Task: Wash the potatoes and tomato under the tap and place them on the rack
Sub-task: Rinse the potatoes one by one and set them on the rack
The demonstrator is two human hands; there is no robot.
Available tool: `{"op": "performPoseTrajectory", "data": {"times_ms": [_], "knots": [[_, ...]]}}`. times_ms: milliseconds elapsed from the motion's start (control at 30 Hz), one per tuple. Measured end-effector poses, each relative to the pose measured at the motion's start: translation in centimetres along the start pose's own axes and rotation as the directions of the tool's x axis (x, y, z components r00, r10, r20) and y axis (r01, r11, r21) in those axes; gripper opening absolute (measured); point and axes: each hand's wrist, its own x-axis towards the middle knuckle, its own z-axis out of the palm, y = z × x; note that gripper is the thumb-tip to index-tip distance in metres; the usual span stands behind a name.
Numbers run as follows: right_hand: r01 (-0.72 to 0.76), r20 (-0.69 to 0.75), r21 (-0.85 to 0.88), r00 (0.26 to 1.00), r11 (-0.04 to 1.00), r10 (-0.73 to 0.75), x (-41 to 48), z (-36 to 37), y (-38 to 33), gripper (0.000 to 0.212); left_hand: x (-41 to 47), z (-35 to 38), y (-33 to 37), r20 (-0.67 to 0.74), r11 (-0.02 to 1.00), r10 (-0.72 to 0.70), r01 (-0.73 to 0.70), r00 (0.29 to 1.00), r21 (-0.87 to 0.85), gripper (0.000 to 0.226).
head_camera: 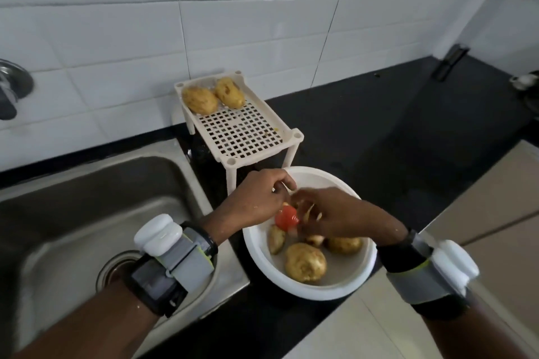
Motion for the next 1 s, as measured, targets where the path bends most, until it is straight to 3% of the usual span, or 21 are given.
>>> {"op": "performPoseTrajectory", "data": {"times_ms": [100, 200, 400, 600, 867, 1000], "knots": [[0.051, 0.224, -0.15, 0.975, 0.987, -0.017, -1.1, 2.5, -0.1, 0.064, -0.7, 0.6, -0.4, 0.049, 1.0, -0.028, 0.029, 0.998, -0.01, 0.027], [0.065, 0.24, -0.263, 0.971, 0.963, 0.0, -1.0, 3.9, -0.2, 0.073, -0.8, 1.1, -0.5, 0.069, 0.999, -0.039, 0.039, 0.997, -0.006, 0.027], [0.086, 0.309, -0.265, 0.951, 0.96, 0.0, -0.8, 3.7, -0.1, 0.074, -1.8, 1.7, -0.7, 0.119, 0.999, -0.043, 0.045, 0.992, -0.01, 0.028], [0.086, 0.296, -0.233, 0.955, 0.969, -0.014, -0.6, 3.7, -0.3, 0.063, -2.8, 1.1, -1.3, 0.117, 0.996, -0.073, 0.08, 0.99, -0.051, 0.025], [0.107, 0.241, -0.254, 0.97, 0.961, -0.044, 0.7, 0.5, -3.7, 0.056, -5.2, -0.9, -2.4, -0.007, 0.991, -0.078, 0.077, 0.997, -0.113, 0.026], [0.145, 0.132, -0.044, 0.982, 0.988, -0.138, 2.2, -1.5, -7.3, 0.038, -6.4, -2.3, -3.5, -0.135, 0.965, -0.129, 0.092, 0.982, -0.246, 0.021]]}}
